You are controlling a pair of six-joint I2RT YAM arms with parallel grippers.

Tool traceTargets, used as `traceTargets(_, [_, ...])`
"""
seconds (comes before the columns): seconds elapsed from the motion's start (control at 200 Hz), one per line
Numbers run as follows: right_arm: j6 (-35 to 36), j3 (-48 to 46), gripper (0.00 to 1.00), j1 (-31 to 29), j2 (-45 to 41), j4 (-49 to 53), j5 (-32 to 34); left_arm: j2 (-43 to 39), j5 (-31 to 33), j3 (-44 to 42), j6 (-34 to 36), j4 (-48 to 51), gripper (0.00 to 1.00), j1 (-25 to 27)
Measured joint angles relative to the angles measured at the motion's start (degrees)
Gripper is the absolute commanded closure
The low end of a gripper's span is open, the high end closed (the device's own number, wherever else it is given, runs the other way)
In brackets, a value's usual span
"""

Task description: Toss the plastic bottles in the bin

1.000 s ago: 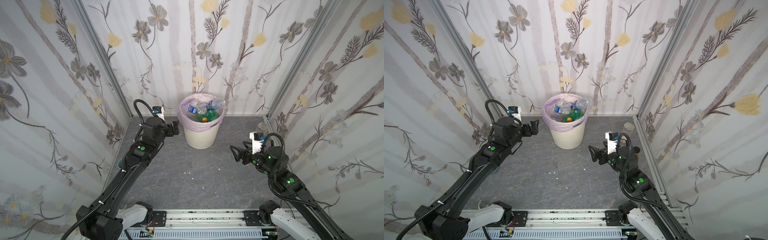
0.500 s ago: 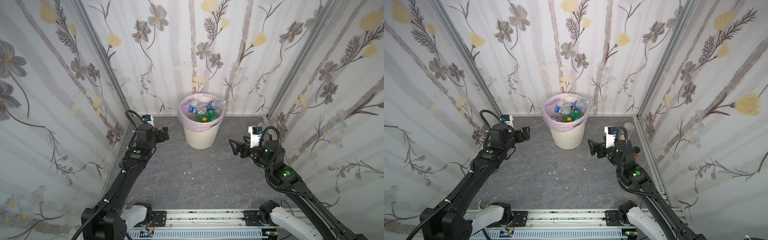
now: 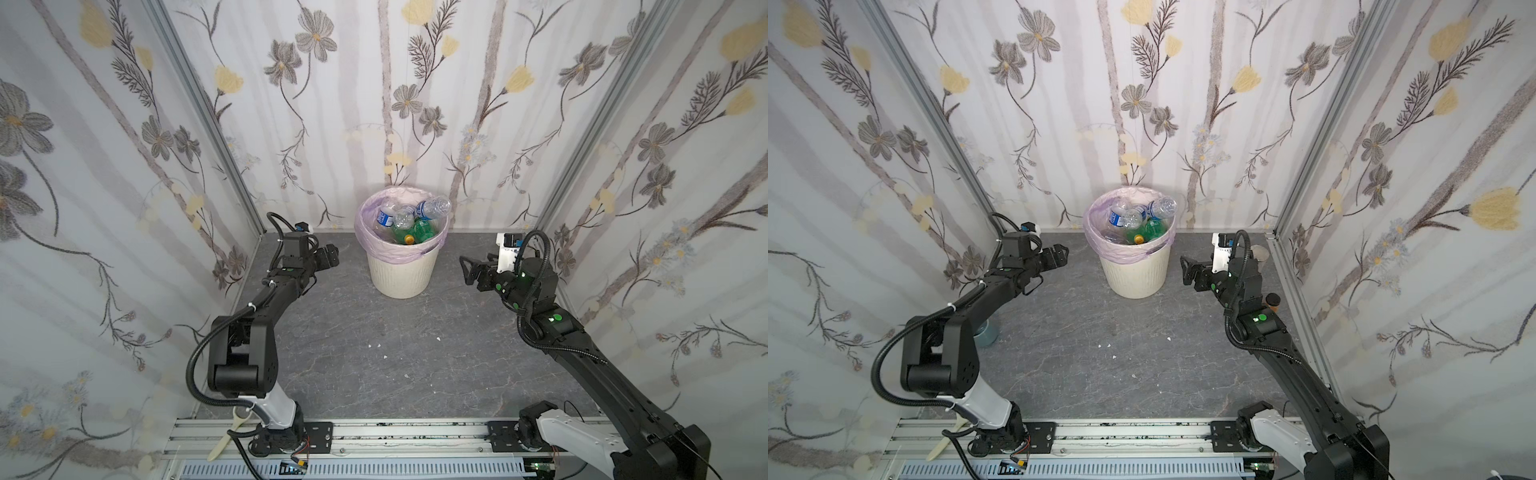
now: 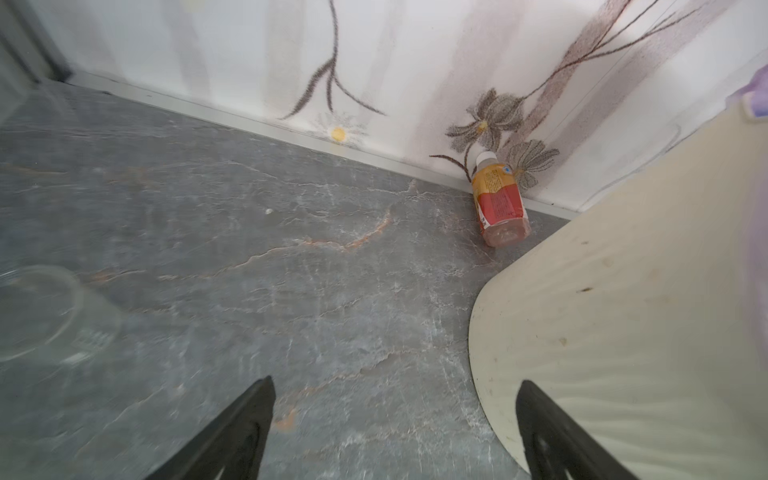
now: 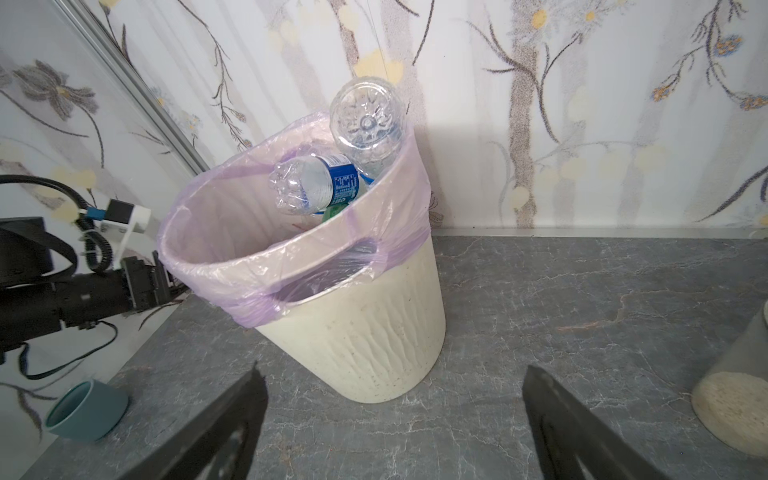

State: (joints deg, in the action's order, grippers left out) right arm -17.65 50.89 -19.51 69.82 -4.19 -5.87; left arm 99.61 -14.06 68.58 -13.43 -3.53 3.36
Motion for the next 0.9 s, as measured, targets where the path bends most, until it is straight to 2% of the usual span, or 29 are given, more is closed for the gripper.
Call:
traceTargets(0.12, [-1.22,2.32,0.06,0.35,2.54,-2.01,-1.33,10.69,-4.26,7.39,0.39,-1.16,0.12,0.63])
traceTargets(0.22, [-1.60,3.13,0.06,0.39,2.78,-3.67,-1.92,15.50,-6.73,10.80,0.66,-1.36,0.11,1.57])
traceTargets(0.46, [-3.32,2.19,0.06,0.44,2.12,-4.76,-2.12,21.18,-13.51,13.92,0.33,-6.95,0.11,5.64])
traceTargets(0.775, [-4.42,1.51,0.07,0.44,0.98,-6.82,-3.37,26.71,-17.11,20.63,-0.33,-9.33,0.09,14.05])
traceTargets(0.899, [-4.83,0.94,0.07,0.44,0.28,-6.71,-3.45,28.15,-16.63,22.08,-2.19,-10.08,0.06,15.26])
